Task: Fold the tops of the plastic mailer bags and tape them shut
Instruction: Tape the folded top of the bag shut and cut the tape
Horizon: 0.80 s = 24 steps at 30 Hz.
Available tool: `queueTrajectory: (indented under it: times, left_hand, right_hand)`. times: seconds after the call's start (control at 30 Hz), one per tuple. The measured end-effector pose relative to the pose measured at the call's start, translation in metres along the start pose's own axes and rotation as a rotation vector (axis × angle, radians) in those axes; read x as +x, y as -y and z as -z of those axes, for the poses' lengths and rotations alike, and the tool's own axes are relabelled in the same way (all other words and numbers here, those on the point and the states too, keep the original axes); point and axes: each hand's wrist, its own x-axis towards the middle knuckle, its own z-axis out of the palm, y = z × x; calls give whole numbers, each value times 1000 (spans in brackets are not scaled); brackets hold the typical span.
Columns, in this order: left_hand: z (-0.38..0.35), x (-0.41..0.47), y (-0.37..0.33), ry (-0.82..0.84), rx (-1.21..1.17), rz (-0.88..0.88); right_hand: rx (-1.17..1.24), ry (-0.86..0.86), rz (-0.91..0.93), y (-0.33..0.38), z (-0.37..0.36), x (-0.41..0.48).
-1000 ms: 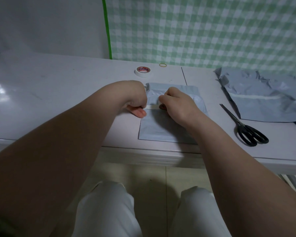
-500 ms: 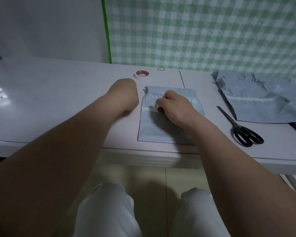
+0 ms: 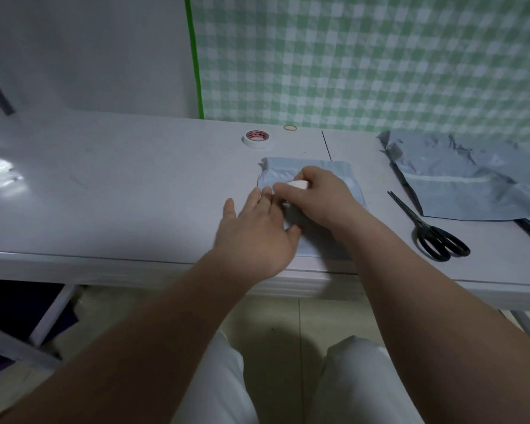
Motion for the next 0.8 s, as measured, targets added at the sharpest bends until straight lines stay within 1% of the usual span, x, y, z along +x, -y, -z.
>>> queueTrajectory:
  times: [0.07, 0.13, 0.2, 0.33, 0.43, 0.67, 0.8]
  left_hand:
    - [2, -2, -1, 18, 29, 0]
    - [5, -2, -1, 32, 42, -3]
    - [5, -2, -2, 31, 59, -6]
    - [7, 0, -3, 19, 91, -27]
    - [8, 0, -1, 18, 64, -48]
    - [7, -2, -1, 36, 97, -28]
    - [7, -2, -1, 46, 91, -22]
  right_hand:
    - [119, -29, -24, -6, 1, -2]
    - [171, -46, -44, -10, 3, -2]
    - [129, -83, -24, -12, 4, -1]
    - [-11, -212, 65, -10, 3, 0]
    - [0, -225, 95, -12, 2, 3]
    - [106, -202, 34, -23, 5, 4]
    - [91, -240, 78, -21, 0, 3]
